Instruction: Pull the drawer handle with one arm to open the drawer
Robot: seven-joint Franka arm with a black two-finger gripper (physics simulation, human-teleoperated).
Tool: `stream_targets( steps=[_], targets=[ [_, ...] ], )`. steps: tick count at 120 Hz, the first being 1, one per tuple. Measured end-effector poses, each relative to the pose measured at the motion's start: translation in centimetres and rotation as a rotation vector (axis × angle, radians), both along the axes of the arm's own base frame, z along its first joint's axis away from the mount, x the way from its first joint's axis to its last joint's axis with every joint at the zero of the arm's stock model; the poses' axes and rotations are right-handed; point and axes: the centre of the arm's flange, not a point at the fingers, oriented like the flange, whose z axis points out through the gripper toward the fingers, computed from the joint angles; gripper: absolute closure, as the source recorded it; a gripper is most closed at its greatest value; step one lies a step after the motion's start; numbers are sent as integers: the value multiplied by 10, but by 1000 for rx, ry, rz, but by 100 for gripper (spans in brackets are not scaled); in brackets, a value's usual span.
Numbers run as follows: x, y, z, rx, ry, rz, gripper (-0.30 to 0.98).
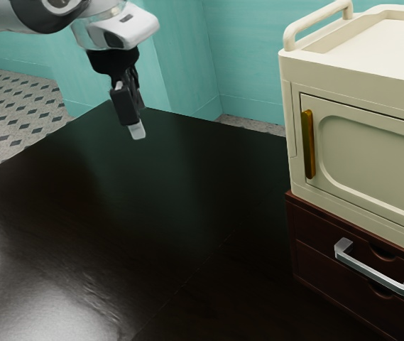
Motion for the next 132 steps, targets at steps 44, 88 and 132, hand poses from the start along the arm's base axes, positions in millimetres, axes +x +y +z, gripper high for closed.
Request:
stream_targets(
  steps=[44, 88, 132],
  targets=[
    [-23, -46, -20, -35, 73, -100, 0],
    [-76, -132, -55, -40, 179, -585, 0],
    [-83, -241, -78, -104, 37, -1084, 0]
  ],
)
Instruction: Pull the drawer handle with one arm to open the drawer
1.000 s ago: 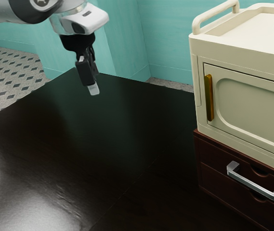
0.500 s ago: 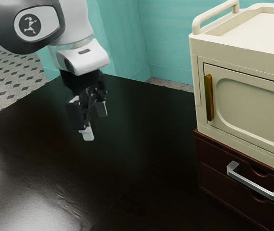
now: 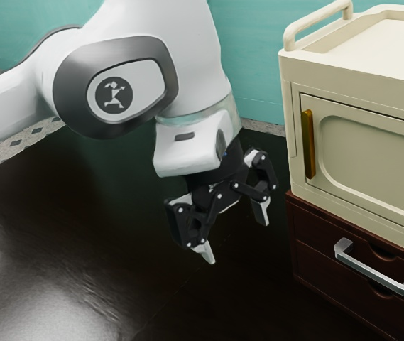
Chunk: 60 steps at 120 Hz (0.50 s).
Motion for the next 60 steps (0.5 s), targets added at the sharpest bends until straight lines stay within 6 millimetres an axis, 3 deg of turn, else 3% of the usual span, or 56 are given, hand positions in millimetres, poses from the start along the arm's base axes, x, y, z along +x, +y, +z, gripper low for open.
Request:
stream_targets(
  steps=[20, 49, 60],
  targets=[
    [-7, -45, -21, -38, -84, -103, 0],
    [-26, -103, -19, 7, -212, -108, 0],
    [-26, -113, -21, 11, -225, -61, 0]
  ],
)
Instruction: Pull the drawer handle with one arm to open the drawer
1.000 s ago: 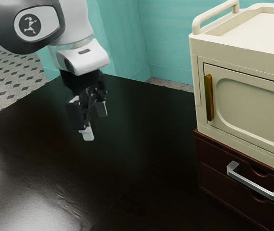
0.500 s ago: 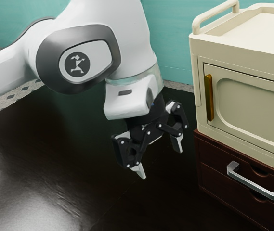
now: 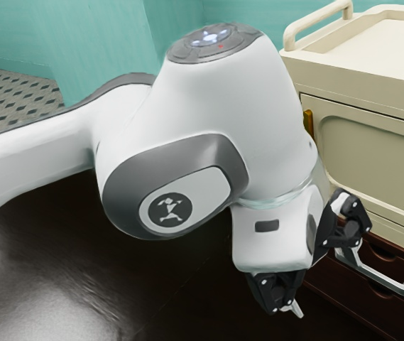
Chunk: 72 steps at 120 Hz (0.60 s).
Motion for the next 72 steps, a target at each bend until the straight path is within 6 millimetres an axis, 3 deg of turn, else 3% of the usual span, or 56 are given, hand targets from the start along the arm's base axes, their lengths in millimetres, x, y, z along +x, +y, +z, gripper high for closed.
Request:
stream_targets(
  steps=[12, 34, 72],
  targets=[
    [5, 2, -2, -5, -7, 72, 2],
    [13, 6, -7, -1, -17, 176, 21],
    [29, -10, -25, 29, -35, 255, 34]
  ],
)
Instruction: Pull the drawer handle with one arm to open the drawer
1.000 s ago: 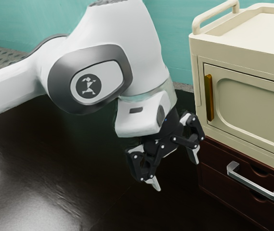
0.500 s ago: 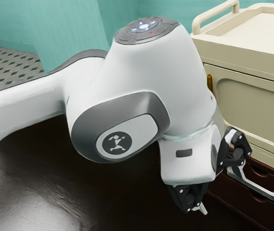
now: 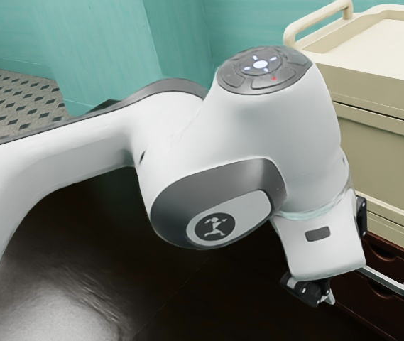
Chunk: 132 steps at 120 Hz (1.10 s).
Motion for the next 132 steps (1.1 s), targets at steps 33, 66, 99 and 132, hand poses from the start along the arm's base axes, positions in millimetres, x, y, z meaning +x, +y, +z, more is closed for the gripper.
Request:
stream_targets(
  steps=[33, 66, 99, 132],
  targets=[
    [28, -2, -13, 26, -34, 46, 36],
    [42, -9, -33, 20, -30, 66, 39],
    [43, -13, -41, 10, -29, 80, 58],
    [11, -9, -42, 7, -9, 82, 71]
  ],
)
